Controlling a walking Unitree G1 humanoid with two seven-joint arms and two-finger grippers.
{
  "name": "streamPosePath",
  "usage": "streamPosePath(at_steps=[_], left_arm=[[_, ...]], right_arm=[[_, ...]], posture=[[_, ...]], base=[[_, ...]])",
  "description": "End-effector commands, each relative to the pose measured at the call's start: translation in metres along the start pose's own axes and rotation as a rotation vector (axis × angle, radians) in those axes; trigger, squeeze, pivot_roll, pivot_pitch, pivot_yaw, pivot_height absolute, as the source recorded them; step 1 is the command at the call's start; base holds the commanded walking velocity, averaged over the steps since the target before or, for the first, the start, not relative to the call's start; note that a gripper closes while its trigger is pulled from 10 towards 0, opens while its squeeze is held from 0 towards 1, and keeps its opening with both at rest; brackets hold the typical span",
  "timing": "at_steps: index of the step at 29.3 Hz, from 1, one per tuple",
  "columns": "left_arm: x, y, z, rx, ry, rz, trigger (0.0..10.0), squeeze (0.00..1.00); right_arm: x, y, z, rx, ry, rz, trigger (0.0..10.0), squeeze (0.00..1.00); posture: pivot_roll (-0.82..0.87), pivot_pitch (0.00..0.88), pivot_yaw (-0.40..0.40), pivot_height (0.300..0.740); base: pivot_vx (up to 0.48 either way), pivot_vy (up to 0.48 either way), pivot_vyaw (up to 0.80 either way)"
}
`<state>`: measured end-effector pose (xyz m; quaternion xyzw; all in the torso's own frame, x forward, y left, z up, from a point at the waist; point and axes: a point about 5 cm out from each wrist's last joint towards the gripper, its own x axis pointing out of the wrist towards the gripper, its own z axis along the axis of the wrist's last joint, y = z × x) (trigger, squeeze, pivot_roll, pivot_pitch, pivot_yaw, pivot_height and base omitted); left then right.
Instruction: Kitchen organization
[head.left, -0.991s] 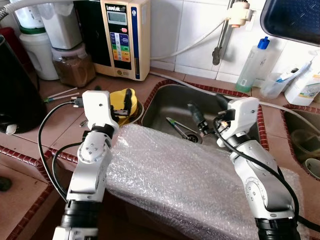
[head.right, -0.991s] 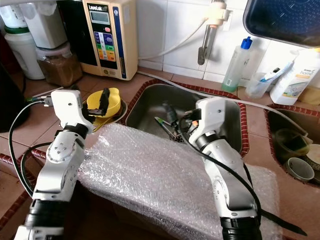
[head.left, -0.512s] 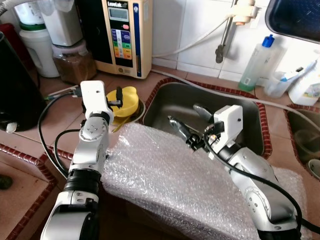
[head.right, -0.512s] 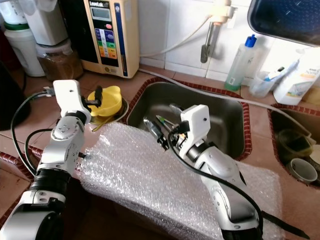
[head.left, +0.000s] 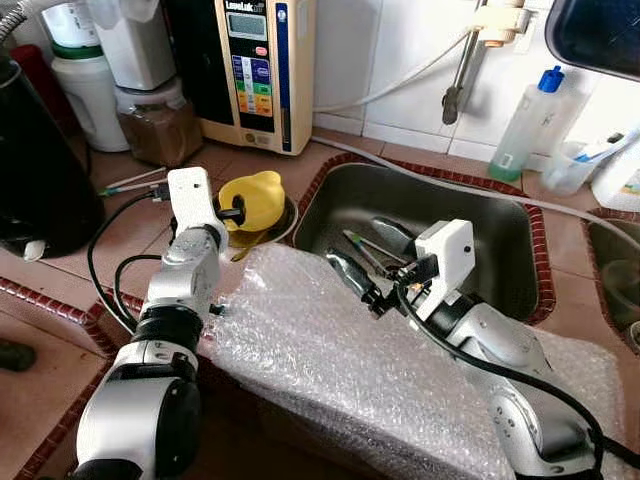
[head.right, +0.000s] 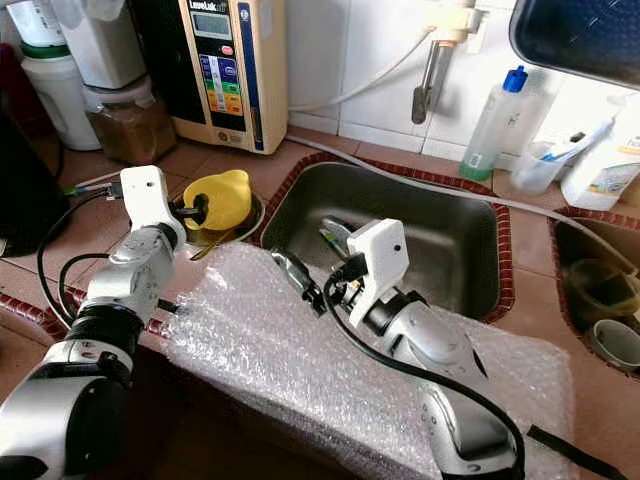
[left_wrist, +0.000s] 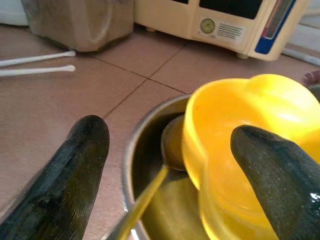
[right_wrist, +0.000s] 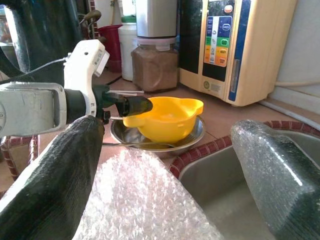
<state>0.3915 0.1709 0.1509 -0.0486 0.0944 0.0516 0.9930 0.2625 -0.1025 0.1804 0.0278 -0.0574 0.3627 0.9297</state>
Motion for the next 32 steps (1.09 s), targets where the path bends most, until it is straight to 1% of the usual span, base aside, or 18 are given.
streamPosePath(at_steps=[1, 5, 6, 7, 8, 9, 13, 14, 15, 16, 17, 22, 23, 24, 25, 28, 32], left_arm=[[0.002, -0.002, 0.007, 0.023, 0.003, -0.018, 10.0, 0.0], [0.003, -0.003, 0.007, 0.043, 0.019, -0.032, 10.0, 0.0], [0.004, -0.005, 0.007, 0.068, 0.028, -0.06, 3.9, 0.0], [0.004, -0.005, 0.007, 0.068, 0.028, -0.06, 3.9, 0.0], [0.004, -0.007, 0.007, 0.073, 0.03, -0.071, 2.9, 0.0], [0.004, -0.008, 0.009, 0.081, 0.024, -0.086, 0.0, 0.0], [0.004, -0.011, 0.011, 0.064, 0.023, -0.11, 0.0, 0.0], [0.004, -0.011, 0.011, 0.07, 0.026, -0.118, 2.5, 0.0], [0.004, -0.012, 0.011, 0.076, 0.029, -0.122, 2.5, 0.0], [0.004, -0.013, 0.01, 0.071, 0.032, -0.131, 5.2, 0.0], [0.004, -0.014, 0.01, 0.071, 0.033, -0.136, 10.0, 0.0], [0.004, -0.016, 0.011, 0.077, 0.026, -0.149, 10.0, 0.0], [0.004, -0.017, 0.011, 0.078, 0.03, -0.152, 9.5, 0.0], [0.004, -0.017, 0.011, 0.078, 0.03, -0.152, 9.5, 0.0], [0.004, -0.017, 0.008, 0.067, 0.05, -0.152, 0.0, 0.0], [0.004, -0.019, 0.002, 0.029, 0.103, -0.17, 0.0, 0.0], [0.003, -0.022, 0.002, 0.024, 0.103, -0.191, 0.0, 0.0]], right_arm=[[0.0, 0.003, 0.004, -0.019, -0.012, 0.012, 10.0, 0.0], [0.001, 0.003, 0.003, -0.022, -0.012, 0.006, 10.0, 0.0], [0.002, 0.003, 0.002, -0.026, -0.011, -0.001, 10.0, 0.0], [0.002, 0.003, 0.002, -0.026, -0.011, -0.001, 10.0, 0.0], [0.002, 0.003, 0.002, -0.028, -0.01, -0.002, 10.0, 0.0], [0.003, 0.003, 0.001, -0.027, -0.009, 0.0, 10.0, 0.0], [0.004, 0.004, 0.0, -0.031, -0.008, 0.004, 10.0, 0.0], [0.005, 0.004, 0.0, -0.031, -0.008, 0.005, 10.0, 0.0], [0.005, 0.004, 0.0, -0.031, -0.008, 0.004, 10.0, 0.0], [0.005, 0.004, 0.0, -0.032, -0.008, 0.004, 10.0, 0.0], [0.006, 0.003, 0.0, -0.035, -0.007, 0.003, 10.0, 0.0], [0.007, 0.003, -0.002, -0.04, -0.005, -0.001, 10.0, 0.0], [0.007, 0.003, -0.002, -0.041, -0.004, -0.001, 10.0, 0.0], [0.007, 0.003, -0.002, -0.041, -0.004, -0.001, 10.0, 0.0], [0.007, 0.002, -0.002, -0.042, -0.004, -0.002, 10.0, 0.0], [0.006, 0.002, -0.003, -0.045, -0.002, -0.003, 10.0, 0.0], [0.006, 0.001, -0.003, -0.048, 0.0, -0.001, 10.0, 0.0]], posture=[[-0.03, 0.0, 0.048, 0.74], [-0.02, 0.0, 0.051, 0.74], [-0.02, 0.0, 0.049, 0.74], [-0.02, 0.0, 0.049, 0.74], [-0.01, 0.0, 0.049, 0.74], [-0.01, 0.0, 0.05, 0.74], [-0.01, 0.0, 0.05, 0.74], [-0.01, 0.0, 0.05, 0.74], [0.0, 0.0, 0.051, 0.74], [0.0, 0.0, 0.052, 0.74], [0.0, 0.0, 0.052, 0.74], [0.0, 0.0, 0.054, 0.74], [0.0, 0.0, 0.055, 0.74], [0.0, 0.0, 0.055, 0.74], [-0.01, 0.0, 0.055, 0.74], [-0.01, 0.0, 0.052, 0.74], [-0.01, 0.0, 0.049, 0.74]], base=[[0.0, 0.0, 0.0], [0.0, 0.0, 0.0], [0.0, 0.0, 0.0], [0.0, 0.0, 0.0], [0.0, 0.0, 0.0], [0.0, 0.0, 0.0], [0.0, 0.0, 0.0], [0.0, 0.0, 0.0], [0.0, 0.0, 0.0], [0.0, 0.0, 0.0], [0.0, 0.0, 0.0], [0.0, 0.0, 0.0], [0.0, 0.0, 0.0], [0.0, 0.0, 0.0], [0.0, 0.0, 0.0], [0.0, 0.0, 0.0], [0.0, 0.0, 0.0]])
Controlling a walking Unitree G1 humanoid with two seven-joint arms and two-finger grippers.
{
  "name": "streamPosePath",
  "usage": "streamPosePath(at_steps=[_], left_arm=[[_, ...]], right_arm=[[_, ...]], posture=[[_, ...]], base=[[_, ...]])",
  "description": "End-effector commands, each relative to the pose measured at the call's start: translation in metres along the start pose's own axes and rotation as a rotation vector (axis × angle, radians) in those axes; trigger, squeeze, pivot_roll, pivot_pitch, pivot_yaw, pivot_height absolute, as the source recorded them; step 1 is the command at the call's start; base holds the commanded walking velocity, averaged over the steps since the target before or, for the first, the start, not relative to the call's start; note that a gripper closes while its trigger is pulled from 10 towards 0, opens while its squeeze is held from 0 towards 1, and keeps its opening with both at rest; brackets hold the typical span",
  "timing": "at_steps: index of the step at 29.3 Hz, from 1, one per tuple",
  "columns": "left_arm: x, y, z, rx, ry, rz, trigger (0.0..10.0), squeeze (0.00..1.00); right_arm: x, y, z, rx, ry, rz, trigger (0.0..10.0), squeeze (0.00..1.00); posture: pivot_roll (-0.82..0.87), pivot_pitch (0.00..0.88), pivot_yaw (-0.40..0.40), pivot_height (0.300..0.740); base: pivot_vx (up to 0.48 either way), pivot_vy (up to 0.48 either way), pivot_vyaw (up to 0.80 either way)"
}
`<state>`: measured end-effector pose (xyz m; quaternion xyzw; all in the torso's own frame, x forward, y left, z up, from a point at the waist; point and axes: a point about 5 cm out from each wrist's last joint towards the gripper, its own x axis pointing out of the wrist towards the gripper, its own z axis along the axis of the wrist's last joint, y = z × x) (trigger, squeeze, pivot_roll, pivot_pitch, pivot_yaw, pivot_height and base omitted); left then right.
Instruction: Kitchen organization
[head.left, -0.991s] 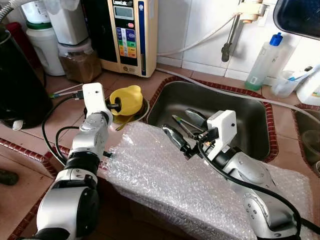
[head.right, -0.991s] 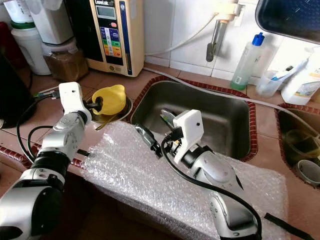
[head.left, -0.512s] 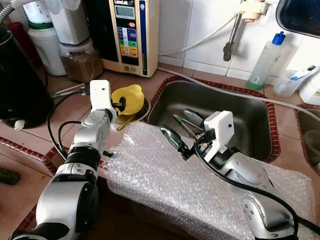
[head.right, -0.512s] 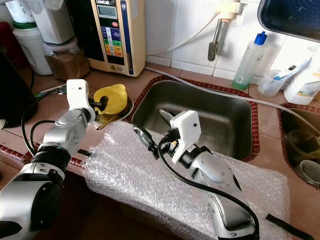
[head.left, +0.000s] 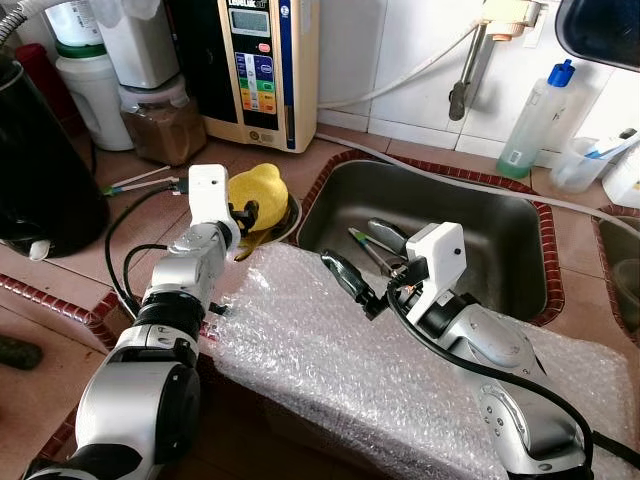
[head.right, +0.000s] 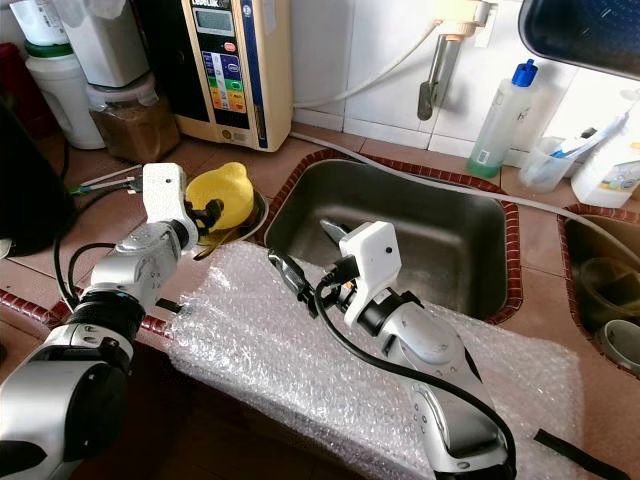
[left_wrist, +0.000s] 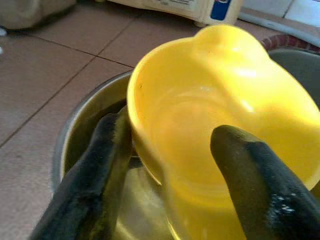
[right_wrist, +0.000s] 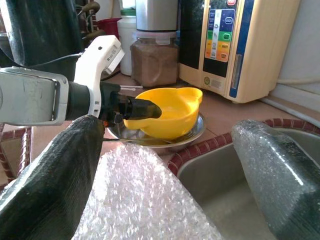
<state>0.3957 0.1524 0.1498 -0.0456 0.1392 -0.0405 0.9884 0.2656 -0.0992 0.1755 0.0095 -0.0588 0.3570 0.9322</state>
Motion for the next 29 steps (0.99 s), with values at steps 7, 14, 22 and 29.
streamPosePath(at_steps=[7, 14, 22, 29], left_arm=[[0.0, -0.005, 0.001, 0.004, 0.006, -0.033, 0.0, 0.0], [-0.002, -0.005, -0.003, 0.026, 0.01, -0.064, 0.0, 0.0], [-0.006, 0.008, -0.007, 0.058, 0.017, -0.043, 0.0, 0.0], [-0.012, 0.018, -0.012, 0.111, 0.033, -0.066, 0.0, 0.0]], right_arm=[[-0.001, -0.004, -0.002, -0.053, 0.022, 0.006, 10.0, 0.0], [-0.016, -0.027, -0.009, -0.127, 0.091, 0.005, 10.0, 0.0], [-0.016, -0.034, -0.007, -0.196, 0.126, 0.101, 10.0, 0.0], [-0.016, -0.03, -0.008, -0.221, 0.145, 0.185, 10.0, 0.0]], posture=[[-0.02, 0.0, 0.045, 0.74], [-0.02, 0.0, 0.048, 0.74], [-0.01, 0.0, 0.045, 0.74], [-0.01, 0.0, 0.046, 0.74]], base=[[0.0, 0.0, 0.0], [0.0, 0.0, 0.0], [0.0, 0.0, 0.0], [0.0, 0.0, 0.0]])
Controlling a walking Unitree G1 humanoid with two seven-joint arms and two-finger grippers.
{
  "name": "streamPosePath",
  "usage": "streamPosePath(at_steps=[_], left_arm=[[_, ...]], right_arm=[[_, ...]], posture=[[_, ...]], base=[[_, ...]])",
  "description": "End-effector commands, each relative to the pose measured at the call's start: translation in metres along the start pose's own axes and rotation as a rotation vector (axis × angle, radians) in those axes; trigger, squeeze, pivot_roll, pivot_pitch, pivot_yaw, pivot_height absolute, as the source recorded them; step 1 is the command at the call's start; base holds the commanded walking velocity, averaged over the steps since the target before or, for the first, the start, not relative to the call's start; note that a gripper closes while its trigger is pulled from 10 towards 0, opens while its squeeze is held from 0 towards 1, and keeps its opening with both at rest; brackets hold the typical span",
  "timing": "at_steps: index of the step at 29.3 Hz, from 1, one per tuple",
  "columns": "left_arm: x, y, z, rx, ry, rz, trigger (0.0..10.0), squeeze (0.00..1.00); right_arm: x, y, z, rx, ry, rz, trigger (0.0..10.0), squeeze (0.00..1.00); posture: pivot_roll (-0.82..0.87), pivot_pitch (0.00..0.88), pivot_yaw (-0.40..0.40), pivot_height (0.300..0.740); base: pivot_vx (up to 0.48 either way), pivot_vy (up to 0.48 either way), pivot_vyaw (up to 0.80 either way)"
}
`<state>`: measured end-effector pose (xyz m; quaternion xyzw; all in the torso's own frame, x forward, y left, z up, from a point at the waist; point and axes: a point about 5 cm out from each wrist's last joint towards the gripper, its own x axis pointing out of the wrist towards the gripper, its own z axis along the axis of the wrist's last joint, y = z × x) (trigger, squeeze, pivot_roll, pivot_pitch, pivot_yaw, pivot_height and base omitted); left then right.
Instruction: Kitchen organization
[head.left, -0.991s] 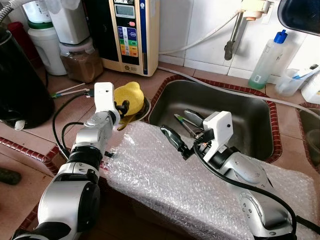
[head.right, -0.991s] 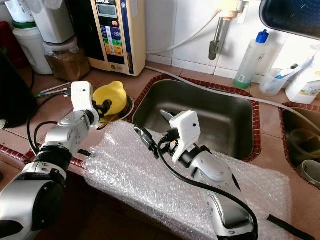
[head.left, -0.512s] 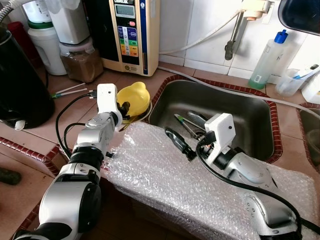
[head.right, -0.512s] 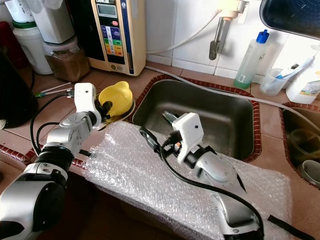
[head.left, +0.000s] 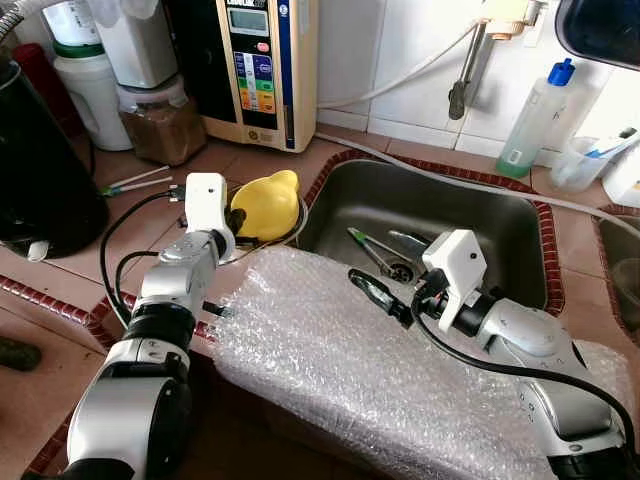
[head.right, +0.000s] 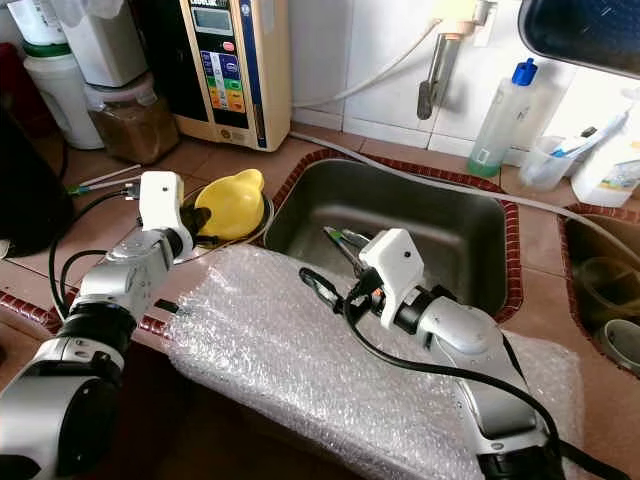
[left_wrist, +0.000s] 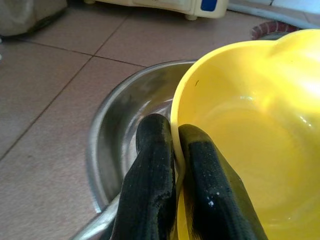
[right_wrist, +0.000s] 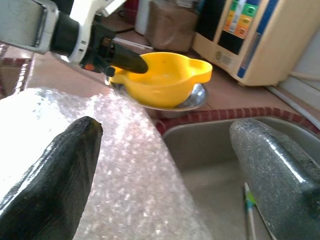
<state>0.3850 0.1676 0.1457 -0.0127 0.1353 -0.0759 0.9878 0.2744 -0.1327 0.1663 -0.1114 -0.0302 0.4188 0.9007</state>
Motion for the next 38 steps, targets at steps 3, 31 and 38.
streamPosePath(at_steps=[3, 31, 38], left_arm=[[-0.004, 0.006, -0.007, 0.053, 0.041, -0.021, 0.0, 0.0], [-0.039, -0.005, 0.021, 0.129, -0.384, 0.057, 0.0, 0.0], [-0.047, -0.019, 0.016, 0.151, -0.431, 0.07, 0.0, 0.0]], right_arm=[[0.003, 0.002, 0.0, -0.036, 0.007, 0.062, 10.0, 0.0], [0.026, 0.002, 0.012, 0.01, -0.103, -0.029, 10.0, 0.0], [0.035, -0.01, 0.024, 0.038, -0.16, -0.105, 10.0, 0.0]], posture=[[-0.01, 0.0, 0.046, 0.74], [0.01, 0.0, 0.012, 0.74], [0.02, 0.0, -0.004, 0.74]], base=[[0.0, 0.0, 0.0], [0.0, 0.0, 0.0], [0.0, 0.0, 0.0]])
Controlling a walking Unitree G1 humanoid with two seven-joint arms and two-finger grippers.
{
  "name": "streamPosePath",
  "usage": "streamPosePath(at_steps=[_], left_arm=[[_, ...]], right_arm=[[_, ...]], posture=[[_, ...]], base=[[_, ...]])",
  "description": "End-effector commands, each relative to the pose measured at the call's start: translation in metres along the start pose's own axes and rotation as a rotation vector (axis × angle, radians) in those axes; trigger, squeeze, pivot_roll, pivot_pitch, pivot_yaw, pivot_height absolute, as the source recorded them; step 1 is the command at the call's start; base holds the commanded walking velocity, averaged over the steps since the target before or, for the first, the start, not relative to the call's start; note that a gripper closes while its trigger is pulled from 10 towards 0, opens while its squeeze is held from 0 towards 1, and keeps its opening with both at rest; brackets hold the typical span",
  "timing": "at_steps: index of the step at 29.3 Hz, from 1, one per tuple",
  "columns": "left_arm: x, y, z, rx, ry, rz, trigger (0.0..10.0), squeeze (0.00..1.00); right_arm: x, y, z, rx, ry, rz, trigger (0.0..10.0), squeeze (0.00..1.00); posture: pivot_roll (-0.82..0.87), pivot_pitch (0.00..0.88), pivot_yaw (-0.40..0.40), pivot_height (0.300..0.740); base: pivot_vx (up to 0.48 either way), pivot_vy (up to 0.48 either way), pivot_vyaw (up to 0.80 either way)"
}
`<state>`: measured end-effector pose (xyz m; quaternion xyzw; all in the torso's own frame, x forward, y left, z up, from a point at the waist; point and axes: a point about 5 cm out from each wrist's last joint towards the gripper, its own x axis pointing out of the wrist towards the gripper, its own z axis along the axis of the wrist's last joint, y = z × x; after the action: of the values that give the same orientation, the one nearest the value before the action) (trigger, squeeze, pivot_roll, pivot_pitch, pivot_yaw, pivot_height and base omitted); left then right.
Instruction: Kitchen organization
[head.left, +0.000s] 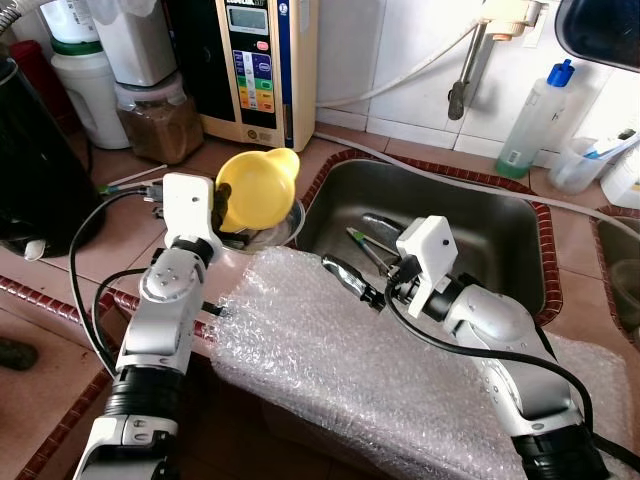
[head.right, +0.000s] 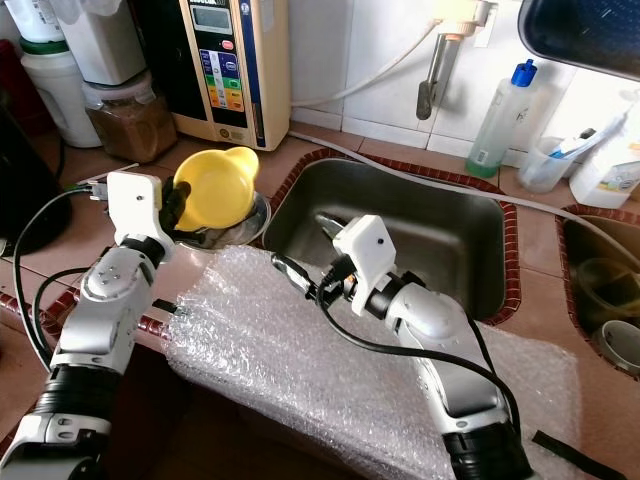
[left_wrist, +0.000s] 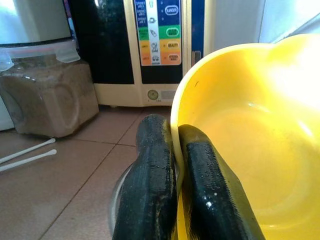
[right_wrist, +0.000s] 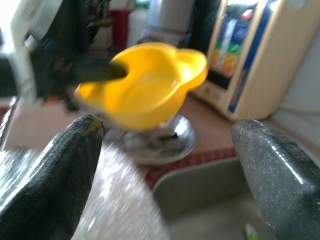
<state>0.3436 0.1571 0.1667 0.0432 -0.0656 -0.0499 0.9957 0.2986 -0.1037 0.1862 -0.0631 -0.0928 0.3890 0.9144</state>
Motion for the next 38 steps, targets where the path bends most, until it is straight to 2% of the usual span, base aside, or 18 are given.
streamPosePath(at_steps=[1, 5, 6, 12, 13, 17, 20, 28, 29, 30, 31, 32, 33, 34, 38], left_arm=[[-0.001, -0.003, 0.009, 0.03, -0.052, 0.001, 0.0, 0.0], [-0.004, -0.017, 0.012, 0.078, -0.097, -0.035, 0.0, 0.0], [-0.005, -0.026, 0.012, 0.075, -0.108, -0.057, 0.0, 0.0], [-0.008, -0.045, 0.016, 0.098, -0.161, -0.123, 0.0, 0.0], [-0.008, -0.047, 0.017, 0.092, -0.164, -0.126, 0.0, 0.0], [-0.009, -0.055, 0.024, 0.071, -0.22, -0.137, 0.0, 0.0], [-0.009, -0.057, 0.026, 0.069, -0.232, -0.147, 0.0, 0.0], [-0.009, -0.064, 0.03, 0.041, -0.265, -0.18, 0.0, 0.0], [-0.009, -0.065, 0.031, 0.039, -0.267, -0.185, 0.0, 0.0], [-0.009, -0.066, 0.031, 0.036, -0.268, -0.188, 0.0, 0.0], [-0.009, -0.067, 0.031, 0.031, -0.271, -0.191, 0.0, 0.0], [-0.009, -0.07, 0.032, 0.026, -0.279, -0.197, 0.0, 0.0], [-0.009, -0.07, 0.032, 0.025, -0.281, -0.199, 0.0, 0.0], [-0.009, -0.071, 0.033, 0.025, -0.281, -0.199, 0.0, 0.0], [-0.009, -0.072, 0.033, 0.024, -0.284, -0.199, 0.0, 0.0]], right_arm=[[0.0, -0.007, 0.005, 0.008, -0.024, -0.034, 10.0, 0.0], [0.004, -0.012, 0.011, 0.048, -0.056, -0.075, 10.0, 0.0], [0.005, -0.014, 0.012, 0.069, -0.061, -0.087, 10.0, 0.0], [0.009, -0.011, 0.014, 0.152, -0.075, -0.084, 10.0, 0.0], [0.01, -0.011, 0.015, 0.164, -0.078, -0.091, 10.0, 0.0], [0.014, -0.017, 0.01, 0.266, -0.086, -0.247, 10.0, 0.0], [0.016, -0.021, 0.007, 0.282, -0.07, -0.31, 10.0, 0.0], [0.022, -0.022, 0.005, 0.301, -0.052, -0.331, 10.0, 0.0], [0.023, -0.022, 0.005, 0.304, -0.049, -0.33, 9.5, 0.0], [0.024, -0.022, 0.005, 0.306, -0.048, -0.329, 9.5, 0.0], [0.026, -0.021, 0.005, 0.304, -0.043, -0.328, 3.9, 0.0], [0.029, -0.021, 0.004, 0.314, -0.042, -0.326, 1.7, 0.0], [0.03, -0.021, 0.004, 0.318, -0.043, -0.326, 1.7, 0.0], [0.031, -0.021, 0.004, 0.321, -0.04, -0.328, 0.0, 0.0], [0.033, -0.021, 0.003, 0.334, -0.032, -0.336, 0.0, 0.0]], posture=[[0.02, 0.0, -0.007, 0.74], [0.02, 0.0, -0.008, 0.74], [0.02, 0.0, -0.011, 0.74], [0.02, 0.0, -0.021, 0.74], [0.01, 0.0, -0.023, 0.74], [0.02, 0.0, -0.028, 0.74], [0.01, 0.0, -0.027, 0.74], [0.01, 0.0, -0.028, 0.74], [0.01, 0.0, -0.029, 0.74], [0.01, 0.0, -0.029, 0.74], [0.01, 0.0, -0.031, 0.74], [0.02, 0.0, -0.034, 0.74], [0.02, 0.0, -0.034, 0.74], [0.02, 0.0, -0.037, 0.74], [0.02, 0.0, -0.038, 0.74]], base=[[0.0, 0.0, 0.0], [0.0, 0.0, 0.0], [0.0, 0.0, 0.0], [0.0, 0.0, 0.0], [0.0, 0.0, 0.0], [0.0, 0.0, 0.0], [0.0, 0.0, 0.0], [0.0, 0.0, 0.0], [0.0, 0.0, 0.0], [0.0, 0.0, 0.0], [0.0, 0.0, 0.0], [0.0, 0.0, 0.0], [0.0, 0.0, 0.0], [0.0, 0.0, 0.0], [0.0, 0.0, 0.0]])
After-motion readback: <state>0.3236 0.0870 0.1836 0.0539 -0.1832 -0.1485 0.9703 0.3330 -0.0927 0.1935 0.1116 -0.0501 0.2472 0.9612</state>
